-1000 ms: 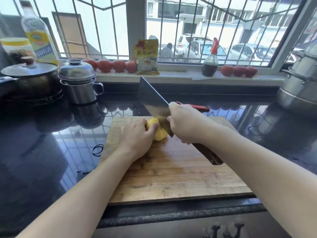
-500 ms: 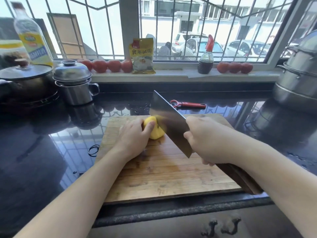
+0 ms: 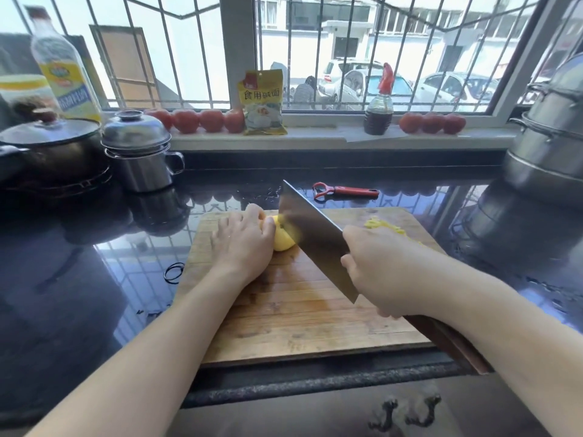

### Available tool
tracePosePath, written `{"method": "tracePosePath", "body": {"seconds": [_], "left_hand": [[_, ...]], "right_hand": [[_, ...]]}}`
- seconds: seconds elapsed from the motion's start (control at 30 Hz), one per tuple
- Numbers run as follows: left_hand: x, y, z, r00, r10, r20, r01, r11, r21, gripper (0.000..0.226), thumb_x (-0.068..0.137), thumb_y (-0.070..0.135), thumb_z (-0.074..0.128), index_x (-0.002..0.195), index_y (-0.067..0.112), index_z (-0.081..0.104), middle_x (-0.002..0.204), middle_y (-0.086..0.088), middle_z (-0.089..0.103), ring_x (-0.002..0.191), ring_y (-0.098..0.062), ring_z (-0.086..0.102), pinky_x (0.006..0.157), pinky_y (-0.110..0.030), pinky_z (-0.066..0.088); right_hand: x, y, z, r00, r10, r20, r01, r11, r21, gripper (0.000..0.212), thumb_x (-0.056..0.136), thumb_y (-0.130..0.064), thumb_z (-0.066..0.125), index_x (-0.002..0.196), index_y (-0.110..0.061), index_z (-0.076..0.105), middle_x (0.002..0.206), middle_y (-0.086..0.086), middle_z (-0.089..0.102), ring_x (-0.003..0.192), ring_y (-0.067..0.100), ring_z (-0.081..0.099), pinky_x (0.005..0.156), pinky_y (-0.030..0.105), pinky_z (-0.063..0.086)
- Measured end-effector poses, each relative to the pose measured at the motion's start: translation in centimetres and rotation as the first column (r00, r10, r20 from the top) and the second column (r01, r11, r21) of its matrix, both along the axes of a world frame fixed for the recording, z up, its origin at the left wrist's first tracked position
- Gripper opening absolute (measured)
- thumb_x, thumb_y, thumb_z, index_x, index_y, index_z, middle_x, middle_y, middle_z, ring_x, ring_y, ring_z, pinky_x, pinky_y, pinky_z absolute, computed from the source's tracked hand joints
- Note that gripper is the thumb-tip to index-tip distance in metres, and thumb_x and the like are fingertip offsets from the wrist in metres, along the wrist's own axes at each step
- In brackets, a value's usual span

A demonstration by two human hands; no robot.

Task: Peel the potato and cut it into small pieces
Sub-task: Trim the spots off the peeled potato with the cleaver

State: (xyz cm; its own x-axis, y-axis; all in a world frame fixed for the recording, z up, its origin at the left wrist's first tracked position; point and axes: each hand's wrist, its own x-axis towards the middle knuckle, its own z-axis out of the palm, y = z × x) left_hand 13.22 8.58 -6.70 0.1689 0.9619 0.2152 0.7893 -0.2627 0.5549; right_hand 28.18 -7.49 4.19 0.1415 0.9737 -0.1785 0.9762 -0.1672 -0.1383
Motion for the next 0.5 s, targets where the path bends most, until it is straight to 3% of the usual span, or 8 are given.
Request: {"method": "tracePosePath", "body": {"seconds": [0.1, 0.23, 0.33, 0.4, 0.5], "left_hand": [[0.0, -0.2, 0.1, 1.000, -0.012, 0.002, 0.012, 1.000, 0.019, 0.027, 0.104, 0.039, 0.033, 0.118, 0.030, 0.054, 0.116, -0.002, 0.053, 0.117, -0.027, 0.043, 0.095, -0.045, 0.033], [0.0, -0.2, 0.0, 0.999, -0.031, 0.028, 0.030, 0.997, 0.064, 0.028, 0.106, 0.038, 0.035, 0.120, 0.031, 0.058, 0.114, -0.001, 0.057, 0.117, -0.028, 0.047, 0.090, -0.042, 0.031], [-0.1, -0.2, -0.1, 0.998, -0.055, 0.038, 0.051, 0.995, 0.088, 0.029, 0.106, 0.038, 0.037, 0.121, 0.029, 0.060, 0.113, 0.000, 0.062, 0.115, -0.026, 0.049, 0.087, -0.041, 0.031], [-0.1, -0.2, 0.0, 0.997, -0.056, 0.047, 0.051, 0.994, 0.093, 0.028, 0.106, 0.037, 0.037, 0.117, 0.028, 0.061, 0.108, 0.001, 0.063, 0.110, -0.025, 0.049, 0.086, -0.041, 0.033], [-0.2, -0.2, -0.1, 0.997, -0.053, 0.061, 0.047, 0.995, 0.090, 0.026, 0.107, 0.037, 0.037, 0.104, 0.024, 0.060, 0.098, 0.003, 0.060, 0.104, -0.023, 0.047, 0.085, -0.042, 0.034]], "right_hand": [[-0.3, -0.6, 0.3, 1.000, -0.002, 0.023, 0.002, 0.999, -0.039, 0.009, 0.102, -0.021, 0.043, 0.094, -0.023, 0.041, 0.093, 0.002, 0.052, 0.067, 0.017, 0.062, 0.051, 0.029, 0.052], [-0.3, -1.8, -0.1, 0.999, -0.013, 0.031, 0.014, 0.999, -0.046, 0.023, 0.103, -0.026, 0.040, 0.081, -0.028, 0.032, 0.089, 0.000, 0.051, 0.067, 0.015, 0.056, 0.053, 0.031, 0.046], [-0.2, -2.4, -0.7, 0.998, -0.018, 0.053, 0.019, 1.000, -0.017, 0.023, 0.102, -0.028, 0.042, 0.081, -0.027, 0.032, 0.089, 0.000, 0.053, 0.073, 0.017, 0.055, 0.066, 0.038, 0.051], [-0.2, -2.4, -1.0, 0.998, -0.011, 0.061, 0.010, 1.000, 0.006, 0.026, 0.101, -0.028, 0.043, 0.079, -0.027, 0.030, 0.089, 0.000, 0.052, 0.077, 0.019, 0.054, 0.074, 0.042, 0.052], [-0.6, -2.1, -1.5, 0.999, -0.001, 0.041, 0.001, 1.000, -0.008, 0.022, 0.101, -0.027, 0.044, 0.083, -0.026, 0.033, 0.091, 0.001, 0.050, 0.082, 0.023, 0.053, 0.074, 0.040, 0.049]]}}
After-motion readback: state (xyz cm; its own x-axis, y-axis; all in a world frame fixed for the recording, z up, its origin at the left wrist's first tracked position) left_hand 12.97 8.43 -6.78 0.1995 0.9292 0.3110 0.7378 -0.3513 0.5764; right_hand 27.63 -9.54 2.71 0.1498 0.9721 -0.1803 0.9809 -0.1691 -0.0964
